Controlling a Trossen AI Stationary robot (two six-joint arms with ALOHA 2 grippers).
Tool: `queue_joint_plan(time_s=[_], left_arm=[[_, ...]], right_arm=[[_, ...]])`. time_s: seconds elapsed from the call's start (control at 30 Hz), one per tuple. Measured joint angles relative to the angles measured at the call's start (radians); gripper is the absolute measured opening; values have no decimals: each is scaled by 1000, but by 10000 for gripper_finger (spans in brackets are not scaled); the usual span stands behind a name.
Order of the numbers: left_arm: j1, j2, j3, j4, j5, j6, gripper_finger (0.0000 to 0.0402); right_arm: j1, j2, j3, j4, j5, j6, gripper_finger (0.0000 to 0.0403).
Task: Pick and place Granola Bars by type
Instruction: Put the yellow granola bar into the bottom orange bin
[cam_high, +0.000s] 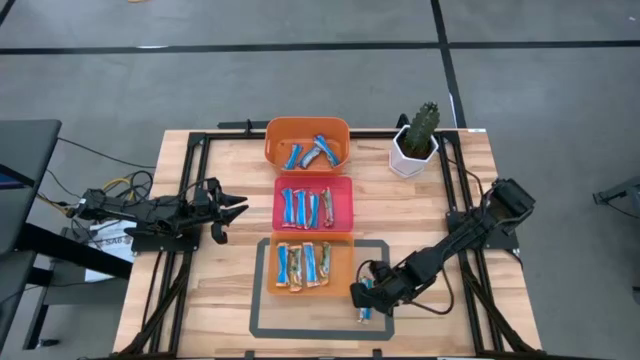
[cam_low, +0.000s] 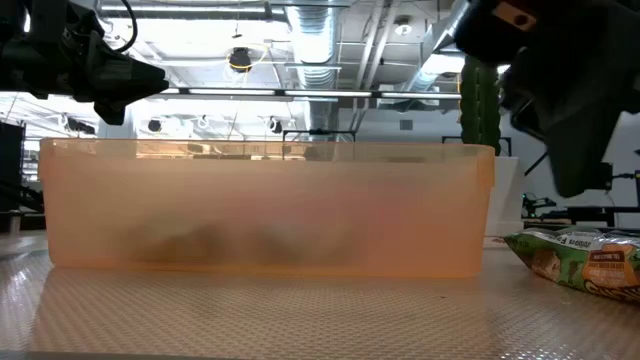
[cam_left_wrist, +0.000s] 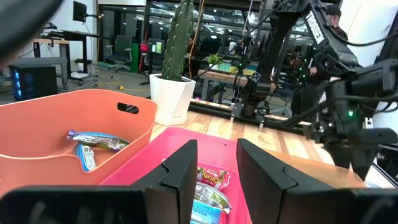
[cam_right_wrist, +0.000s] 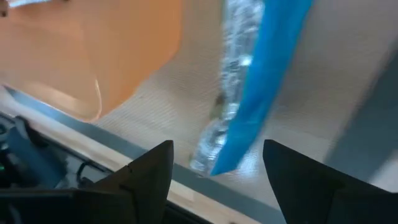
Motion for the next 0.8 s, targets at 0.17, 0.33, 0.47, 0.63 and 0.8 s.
queue_joint_plan(time_s=[0.17,0.33,0.47,0.63,0.8], left_arm=[[0,0,0,-1,0,0,105],[0,0,0,0,0,0,105],[0,0,0,0,0,0,105],[0,0,0,-1,0,0,105],[0,0,0,0,0,0,105]], right_arm=[[-8,36,0,22,0,-26,239],[-29,37,0,-25,4,-55,238],[-47,37,1,-54,3,-79,230],[-55,37,1,-62,3,-106,203],[-55,37,1,-62,3,-130,153]])
